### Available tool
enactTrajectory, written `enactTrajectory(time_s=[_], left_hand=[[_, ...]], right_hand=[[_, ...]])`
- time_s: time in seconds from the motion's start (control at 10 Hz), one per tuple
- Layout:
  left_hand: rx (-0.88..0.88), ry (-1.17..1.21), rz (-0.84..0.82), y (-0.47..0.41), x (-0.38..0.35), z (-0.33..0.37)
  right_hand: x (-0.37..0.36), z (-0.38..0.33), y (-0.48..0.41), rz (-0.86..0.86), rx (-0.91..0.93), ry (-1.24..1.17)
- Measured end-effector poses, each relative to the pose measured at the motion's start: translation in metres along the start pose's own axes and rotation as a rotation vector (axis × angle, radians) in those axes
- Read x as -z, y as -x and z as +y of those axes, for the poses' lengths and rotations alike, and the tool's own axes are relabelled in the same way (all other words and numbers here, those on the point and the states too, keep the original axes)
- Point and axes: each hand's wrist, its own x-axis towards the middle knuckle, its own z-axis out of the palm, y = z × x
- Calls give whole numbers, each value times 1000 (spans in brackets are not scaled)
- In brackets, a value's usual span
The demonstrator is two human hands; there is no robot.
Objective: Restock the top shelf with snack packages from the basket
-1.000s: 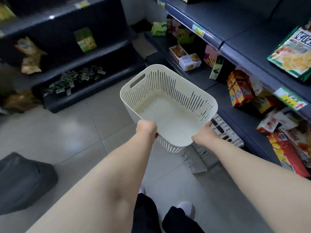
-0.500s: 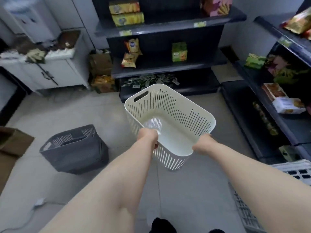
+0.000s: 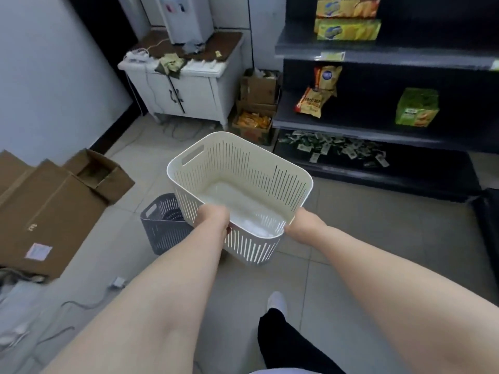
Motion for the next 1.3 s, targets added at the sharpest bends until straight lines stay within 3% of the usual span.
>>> enactTrajectory(time_s=[0.3, 0.5, 0.6, 0.8, 1.0, 1.2, 1.3], left_hand=[[39, 28, 205, -95, 33, 89], [172, 135, 207, -161, 47, 114], [253, 123, 182, -200, 55, 123], [245, -164, 27, -272, 79, 142], [433, -139, 3, -336, 98, 139], [444, -224, -198, -339, 84, 152], [412, -284, -180, -339, 66, 169]], right_hand=[[32, -126, -95, -76, 207, 174], [23, -181, -133, -113, 250, 228], [12, -207, -154, -129, 228, 247], [-24, -269, -187, -174, 98, 170], [-50, -314, -211, -203, 29, 136], [-53, -317, -221, -180, -37, 128], [-47, -307, -218, -152, -91, 117]])
